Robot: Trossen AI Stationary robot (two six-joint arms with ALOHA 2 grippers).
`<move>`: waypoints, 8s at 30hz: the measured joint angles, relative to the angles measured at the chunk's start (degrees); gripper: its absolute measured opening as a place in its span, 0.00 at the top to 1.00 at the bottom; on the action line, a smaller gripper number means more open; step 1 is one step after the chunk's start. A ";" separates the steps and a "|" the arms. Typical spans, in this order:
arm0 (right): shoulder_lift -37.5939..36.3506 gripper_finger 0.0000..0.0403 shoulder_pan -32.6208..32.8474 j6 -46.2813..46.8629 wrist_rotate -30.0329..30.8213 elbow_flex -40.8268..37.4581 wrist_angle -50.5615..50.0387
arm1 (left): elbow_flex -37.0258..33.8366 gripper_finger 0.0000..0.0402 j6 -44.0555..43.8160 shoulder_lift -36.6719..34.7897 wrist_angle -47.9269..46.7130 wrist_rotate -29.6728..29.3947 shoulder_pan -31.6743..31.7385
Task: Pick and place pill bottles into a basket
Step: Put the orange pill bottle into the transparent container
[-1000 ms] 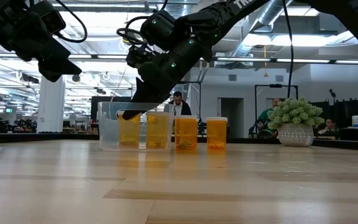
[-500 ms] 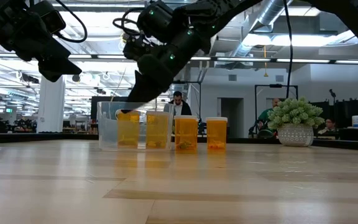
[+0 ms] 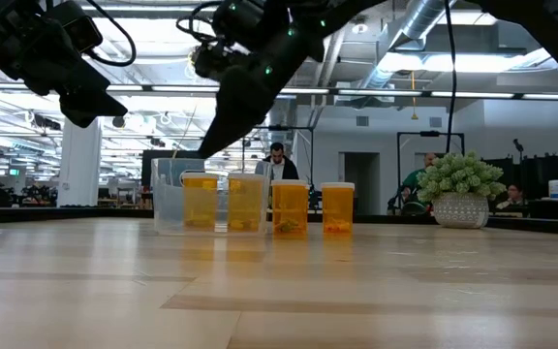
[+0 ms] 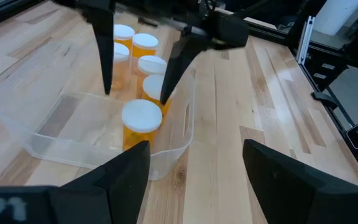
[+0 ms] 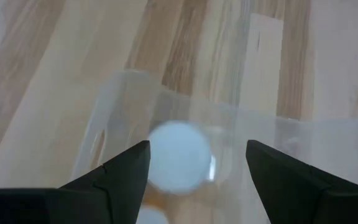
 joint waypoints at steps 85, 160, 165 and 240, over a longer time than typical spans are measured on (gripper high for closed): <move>-40.03 0.35 -0.55 25.15 23.85 -73.58 38.60 | 0.00 0.39 -15.12 0.02 0.07 -14.51 0.02; -29.15 0.49 -5.74 17.13 19.12 -67.88 50.32 | -0.02 0.39 -17.00 0.01 0.04 -12.98 0.01; -29.18 0.58 -5.74 17.12 19.25 -67.88 50.42 | -0.02 0.39 -17.00 0.00 0.04 -12.98 0.01; -13.21 0.58 -1.06 18.31 11.76 -36.56 41.59 | -0.02 0.39 -16.50 0.02 0.01 -13.27 0.03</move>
